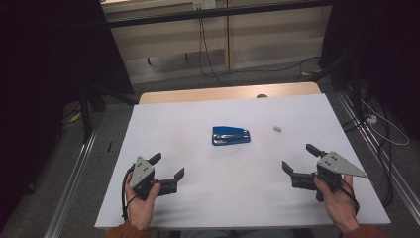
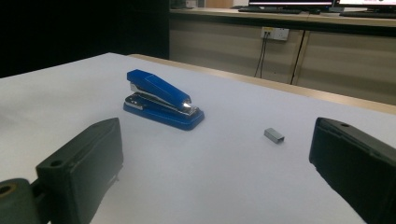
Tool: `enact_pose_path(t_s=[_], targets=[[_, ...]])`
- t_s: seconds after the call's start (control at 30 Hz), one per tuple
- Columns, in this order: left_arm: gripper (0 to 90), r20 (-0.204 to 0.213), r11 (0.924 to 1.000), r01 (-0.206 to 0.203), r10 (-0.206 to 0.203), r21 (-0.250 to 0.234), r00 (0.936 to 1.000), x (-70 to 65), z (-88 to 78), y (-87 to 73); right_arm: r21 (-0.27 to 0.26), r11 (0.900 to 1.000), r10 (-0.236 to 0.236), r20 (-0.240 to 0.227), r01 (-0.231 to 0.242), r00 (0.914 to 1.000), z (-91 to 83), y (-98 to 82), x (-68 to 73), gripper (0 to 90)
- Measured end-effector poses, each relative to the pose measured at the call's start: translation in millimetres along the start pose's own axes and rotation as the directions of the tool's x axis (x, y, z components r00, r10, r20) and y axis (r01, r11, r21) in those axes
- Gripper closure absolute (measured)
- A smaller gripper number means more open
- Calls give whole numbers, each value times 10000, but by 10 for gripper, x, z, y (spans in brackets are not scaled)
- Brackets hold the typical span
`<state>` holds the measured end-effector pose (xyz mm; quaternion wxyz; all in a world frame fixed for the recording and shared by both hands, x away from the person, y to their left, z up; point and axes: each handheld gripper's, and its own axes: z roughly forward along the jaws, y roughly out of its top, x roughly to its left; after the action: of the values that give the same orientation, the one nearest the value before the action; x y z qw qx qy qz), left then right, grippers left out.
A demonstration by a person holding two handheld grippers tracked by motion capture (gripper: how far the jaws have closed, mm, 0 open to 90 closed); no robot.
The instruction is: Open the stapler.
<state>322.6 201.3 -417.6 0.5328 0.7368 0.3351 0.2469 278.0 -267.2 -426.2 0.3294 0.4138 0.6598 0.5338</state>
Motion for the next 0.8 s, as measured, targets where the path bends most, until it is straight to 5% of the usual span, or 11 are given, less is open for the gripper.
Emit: enact_pose_path(t_s=[0.8], targets=[[39,352,9998,-114,108,185,9993,-8,497,84,278,9977,-587,-1201,625,9910,563,111,275,48]])
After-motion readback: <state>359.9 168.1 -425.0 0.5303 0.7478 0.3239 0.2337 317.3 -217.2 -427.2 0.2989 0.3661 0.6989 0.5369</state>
